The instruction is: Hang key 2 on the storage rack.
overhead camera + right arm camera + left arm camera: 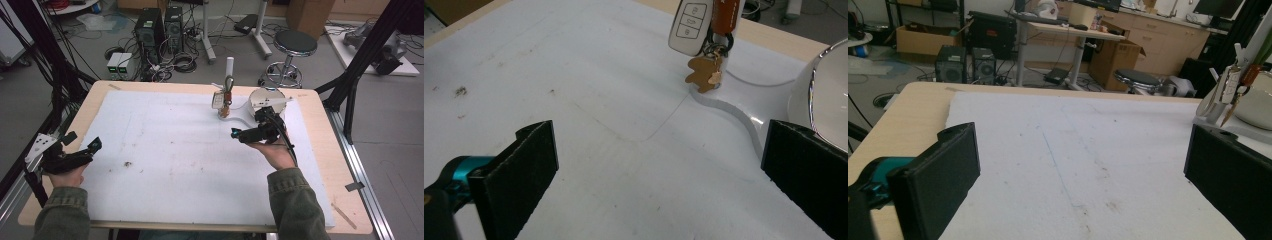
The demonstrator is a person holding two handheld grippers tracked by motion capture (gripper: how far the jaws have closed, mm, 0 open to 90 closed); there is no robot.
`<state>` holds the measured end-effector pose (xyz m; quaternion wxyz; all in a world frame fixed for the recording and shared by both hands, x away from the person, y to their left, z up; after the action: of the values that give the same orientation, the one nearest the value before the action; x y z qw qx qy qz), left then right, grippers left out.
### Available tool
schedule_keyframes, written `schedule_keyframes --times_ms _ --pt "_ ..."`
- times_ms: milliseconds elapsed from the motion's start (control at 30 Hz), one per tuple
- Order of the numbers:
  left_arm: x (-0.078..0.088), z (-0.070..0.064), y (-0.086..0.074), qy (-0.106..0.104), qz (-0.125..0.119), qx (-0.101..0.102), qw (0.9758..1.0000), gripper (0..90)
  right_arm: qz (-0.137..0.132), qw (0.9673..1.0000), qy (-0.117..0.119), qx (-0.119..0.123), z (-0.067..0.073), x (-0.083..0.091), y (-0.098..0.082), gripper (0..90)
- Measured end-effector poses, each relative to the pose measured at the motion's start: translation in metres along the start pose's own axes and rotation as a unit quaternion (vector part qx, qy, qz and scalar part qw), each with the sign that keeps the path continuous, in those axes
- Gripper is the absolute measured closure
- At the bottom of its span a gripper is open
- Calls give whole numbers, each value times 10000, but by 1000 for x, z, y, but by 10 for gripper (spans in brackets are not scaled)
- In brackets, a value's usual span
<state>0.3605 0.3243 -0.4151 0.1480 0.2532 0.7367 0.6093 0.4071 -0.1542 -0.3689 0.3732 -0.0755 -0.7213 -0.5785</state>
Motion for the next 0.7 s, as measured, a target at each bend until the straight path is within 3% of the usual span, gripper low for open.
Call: schedule_keyframes --times_ms 700 --pt "0 -2 -2 -35 85 -18 10000 18 -7 9994 -278 -188 -10 5 -51 6"
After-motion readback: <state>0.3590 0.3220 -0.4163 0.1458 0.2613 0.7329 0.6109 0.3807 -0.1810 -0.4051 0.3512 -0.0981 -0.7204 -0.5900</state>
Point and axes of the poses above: each handheld gripper's, and its own axes: x roughly backward along the jaws, y roughly out of its top, z roughly to its left, the point moved 8 cm from there along -x, roughly forward along the jaws, and after that the axes turned 14 degrees about -y, right-handed, at the moved point
